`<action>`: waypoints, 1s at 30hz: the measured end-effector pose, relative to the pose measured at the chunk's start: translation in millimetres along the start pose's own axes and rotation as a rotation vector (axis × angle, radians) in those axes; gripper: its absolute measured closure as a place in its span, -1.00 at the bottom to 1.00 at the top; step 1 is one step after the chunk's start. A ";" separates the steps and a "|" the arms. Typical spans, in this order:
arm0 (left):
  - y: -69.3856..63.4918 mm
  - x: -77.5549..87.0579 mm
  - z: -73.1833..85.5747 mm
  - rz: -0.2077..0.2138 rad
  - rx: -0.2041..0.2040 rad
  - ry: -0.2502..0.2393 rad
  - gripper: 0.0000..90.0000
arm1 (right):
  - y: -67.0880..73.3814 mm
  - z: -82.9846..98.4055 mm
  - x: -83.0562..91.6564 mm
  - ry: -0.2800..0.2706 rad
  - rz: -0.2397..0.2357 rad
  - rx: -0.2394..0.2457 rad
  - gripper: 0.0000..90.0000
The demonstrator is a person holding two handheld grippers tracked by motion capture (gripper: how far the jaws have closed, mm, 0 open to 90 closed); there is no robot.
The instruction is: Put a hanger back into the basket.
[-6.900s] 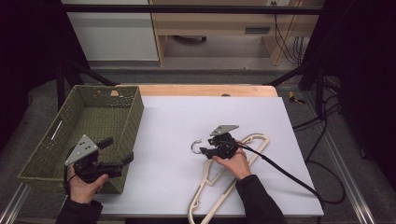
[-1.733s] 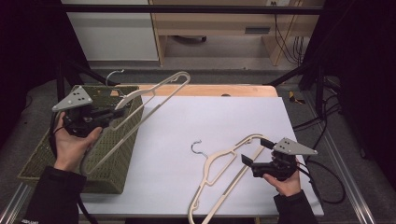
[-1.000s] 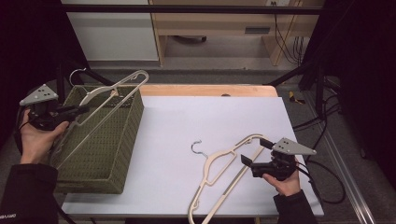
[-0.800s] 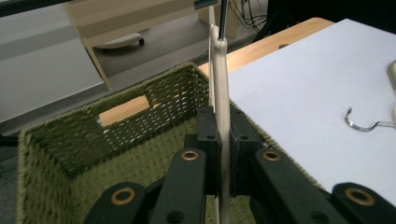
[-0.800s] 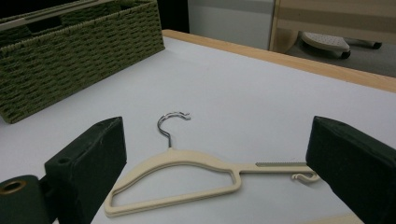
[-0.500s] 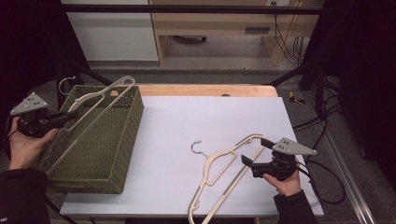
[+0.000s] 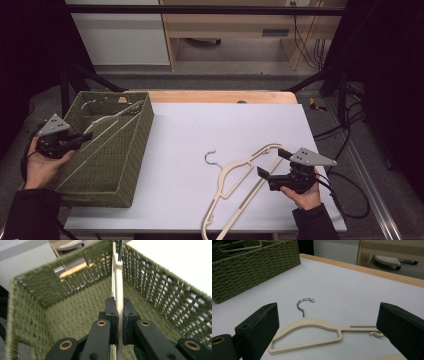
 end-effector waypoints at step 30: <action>-34.6 -37.3 24.6 0.082 -0.055 0.238 0.66 | 1.9 1.1 -1.8 0.006 -0.011 0.020 -0.89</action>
Point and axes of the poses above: each handheld gripper's, and its own axes: x roughly backward along the jaws, z roughly out of its underside, y roughly to its left, the point moved 2 cm from there along -x, roughly forward along the jaws, and after that the axes turned 5 degrees about z, right-handed, at the moved point
